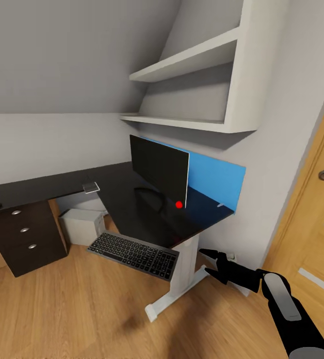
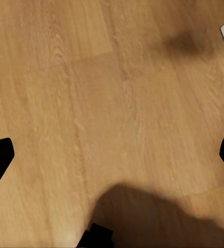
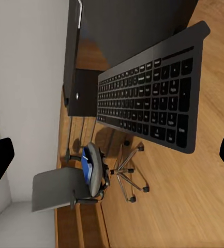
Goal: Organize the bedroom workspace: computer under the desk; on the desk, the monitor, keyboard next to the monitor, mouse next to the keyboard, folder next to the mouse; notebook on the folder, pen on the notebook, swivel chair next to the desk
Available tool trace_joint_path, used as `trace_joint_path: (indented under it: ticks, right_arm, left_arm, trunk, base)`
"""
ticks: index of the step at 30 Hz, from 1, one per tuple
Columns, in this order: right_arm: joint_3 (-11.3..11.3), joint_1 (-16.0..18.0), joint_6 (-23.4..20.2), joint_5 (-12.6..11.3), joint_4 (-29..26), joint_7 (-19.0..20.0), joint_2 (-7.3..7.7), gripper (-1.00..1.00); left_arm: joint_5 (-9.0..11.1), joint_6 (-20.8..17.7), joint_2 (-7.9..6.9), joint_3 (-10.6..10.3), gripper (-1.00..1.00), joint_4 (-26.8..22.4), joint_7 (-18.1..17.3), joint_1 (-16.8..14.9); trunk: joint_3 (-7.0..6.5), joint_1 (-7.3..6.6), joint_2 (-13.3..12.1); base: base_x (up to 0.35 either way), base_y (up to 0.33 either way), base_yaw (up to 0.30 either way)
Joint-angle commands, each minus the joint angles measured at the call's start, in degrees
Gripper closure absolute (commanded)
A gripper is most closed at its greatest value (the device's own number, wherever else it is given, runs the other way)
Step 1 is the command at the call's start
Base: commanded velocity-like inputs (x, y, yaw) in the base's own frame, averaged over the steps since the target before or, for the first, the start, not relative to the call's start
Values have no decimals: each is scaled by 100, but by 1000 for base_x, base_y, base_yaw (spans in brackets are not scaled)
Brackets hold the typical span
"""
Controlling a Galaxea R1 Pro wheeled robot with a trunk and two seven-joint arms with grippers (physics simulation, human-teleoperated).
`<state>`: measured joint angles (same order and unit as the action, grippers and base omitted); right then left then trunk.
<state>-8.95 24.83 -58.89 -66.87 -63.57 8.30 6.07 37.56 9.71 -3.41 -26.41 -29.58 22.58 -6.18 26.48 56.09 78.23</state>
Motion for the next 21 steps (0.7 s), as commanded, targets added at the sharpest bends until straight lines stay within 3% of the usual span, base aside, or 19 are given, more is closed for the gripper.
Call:
trace_joint_path:
  ticks: [1,21]
  right_arm:
    - [-10,4,-26,60,0,58,-1,-100]
    - [-9,4,-26,77,3,54,5,-100]
  left_arm:
    - [59,31,-6,-49,-100,-4,36,-5]
    - [46,38,10,-83,-100,-183,0,-6]
  trunk:
    - [6,0,4]
    - [6,0,4]
  base:
    - [0,0,21]
    - [0,0,55]
